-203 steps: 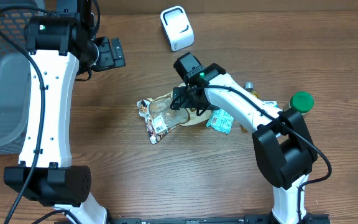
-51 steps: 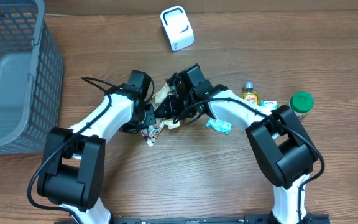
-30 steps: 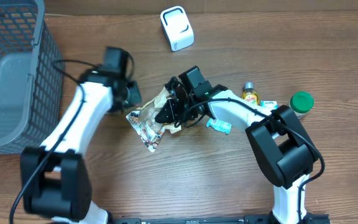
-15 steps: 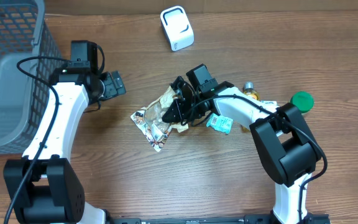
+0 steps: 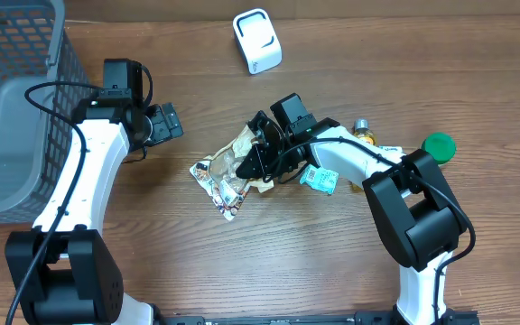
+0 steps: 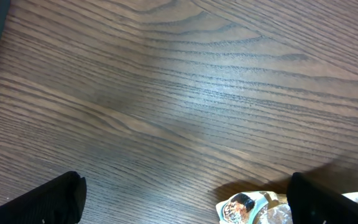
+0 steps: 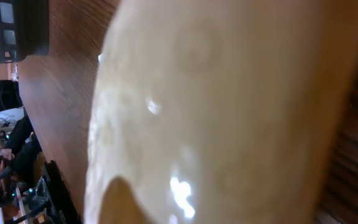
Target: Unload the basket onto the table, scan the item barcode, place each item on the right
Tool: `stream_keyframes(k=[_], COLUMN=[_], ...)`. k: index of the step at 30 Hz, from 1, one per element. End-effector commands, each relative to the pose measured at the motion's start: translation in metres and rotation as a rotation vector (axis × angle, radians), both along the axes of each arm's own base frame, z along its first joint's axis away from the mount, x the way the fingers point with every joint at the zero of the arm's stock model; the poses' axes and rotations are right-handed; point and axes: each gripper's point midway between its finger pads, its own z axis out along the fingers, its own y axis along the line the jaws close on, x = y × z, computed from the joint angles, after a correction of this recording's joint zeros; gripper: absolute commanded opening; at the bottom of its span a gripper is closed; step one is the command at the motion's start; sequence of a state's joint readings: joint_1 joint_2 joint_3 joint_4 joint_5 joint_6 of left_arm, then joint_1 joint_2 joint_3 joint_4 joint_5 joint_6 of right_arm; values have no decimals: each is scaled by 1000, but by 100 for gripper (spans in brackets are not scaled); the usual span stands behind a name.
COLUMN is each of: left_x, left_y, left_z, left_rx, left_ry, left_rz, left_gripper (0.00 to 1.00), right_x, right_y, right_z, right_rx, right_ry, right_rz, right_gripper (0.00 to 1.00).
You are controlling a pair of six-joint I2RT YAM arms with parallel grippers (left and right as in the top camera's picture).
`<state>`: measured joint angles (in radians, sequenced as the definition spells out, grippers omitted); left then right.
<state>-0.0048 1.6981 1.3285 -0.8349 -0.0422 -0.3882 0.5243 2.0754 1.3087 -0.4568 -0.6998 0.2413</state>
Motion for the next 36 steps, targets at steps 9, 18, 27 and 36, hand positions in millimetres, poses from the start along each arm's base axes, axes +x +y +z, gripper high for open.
stream_keyframes(k=[9, 18, 27, 36], left_x=[2, 2, 2, 2], left_y=[2, 2, 2, 2], left_z=[3, 3, 3, 3], left_rx=[19, 19, 19, 19], left_ry=[-7, -7, -7, -7], left_rz=[-14, -14, -14, -14], left_gripper=[99, 100, 100, 100], right_x=[-2, -2, -2, -2], right_y=[-1, -1, -1, -1], right_z=[-7, -7, -7, -7], right_rx=[-8, -7, -8, -8], right_ry=[0, 0, 0, 0], right_rz=[11, 11, 11, 11], right_gripper=[7, 8, 9, 9])
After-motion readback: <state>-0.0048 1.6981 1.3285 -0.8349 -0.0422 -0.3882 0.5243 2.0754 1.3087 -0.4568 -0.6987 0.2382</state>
